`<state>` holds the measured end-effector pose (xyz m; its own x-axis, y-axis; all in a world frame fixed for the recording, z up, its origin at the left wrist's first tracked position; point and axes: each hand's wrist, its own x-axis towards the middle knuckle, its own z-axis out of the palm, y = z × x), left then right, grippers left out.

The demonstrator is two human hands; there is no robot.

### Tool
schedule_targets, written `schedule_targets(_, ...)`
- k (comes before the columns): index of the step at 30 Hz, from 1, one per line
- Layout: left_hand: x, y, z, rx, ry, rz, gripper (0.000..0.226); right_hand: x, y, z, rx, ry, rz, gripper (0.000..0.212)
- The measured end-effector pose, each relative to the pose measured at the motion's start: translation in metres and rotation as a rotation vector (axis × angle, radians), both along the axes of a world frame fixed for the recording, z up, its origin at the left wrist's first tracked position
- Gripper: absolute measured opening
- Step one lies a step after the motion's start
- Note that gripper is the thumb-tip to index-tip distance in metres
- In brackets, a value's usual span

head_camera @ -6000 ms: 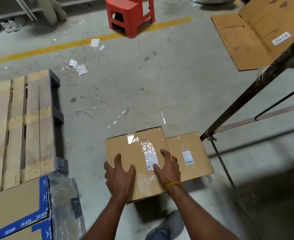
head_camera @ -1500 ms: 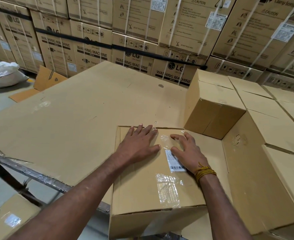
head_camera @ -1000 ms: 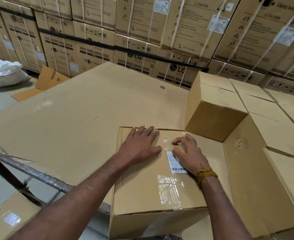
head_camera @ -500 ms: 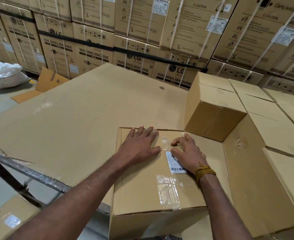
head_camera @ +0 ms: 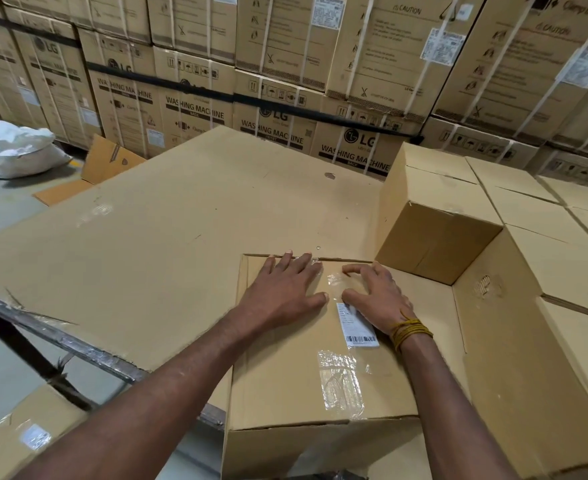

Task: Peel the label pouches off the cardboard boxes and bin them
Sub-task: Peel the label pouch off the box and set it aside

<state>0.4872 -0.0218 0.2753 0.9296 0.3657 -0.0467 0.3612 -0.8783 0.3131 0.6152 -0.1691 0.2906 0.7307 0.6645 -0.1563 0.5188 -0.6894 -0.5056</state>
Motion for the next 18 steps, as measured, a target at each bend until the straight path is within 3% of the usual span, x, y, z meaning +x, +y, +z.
schedule_targets(5, 0.000, 0.001, -0.001, 0.008, 0.003, 0.003, 0.069, -0.004, 0.001, -0.001, 0.103, -0.063, -0.029, 0.022)
schedule_targets(9, 0.001, 0.001, -0.003, 0.012, 0.000, -0.001, 0.070, -0.006, 0.000, -0.003, 0.116, -0.118, -0.019, 0.033)
schedule_targets(14, 0.000, 0.001, -0.004, 0.016, -0.004, 0.001, 0.069, -0.011, 0.003, -0.002, 0.173, -0.146, -0.033, 0.009)
schedule_targets(18, 0.000, 0.001, -0.003, 0.019, 0.001, -0.003, 0.069, -0.012, 0.001, -0.003, 0.169, -0.173, 0.019, 0.019)
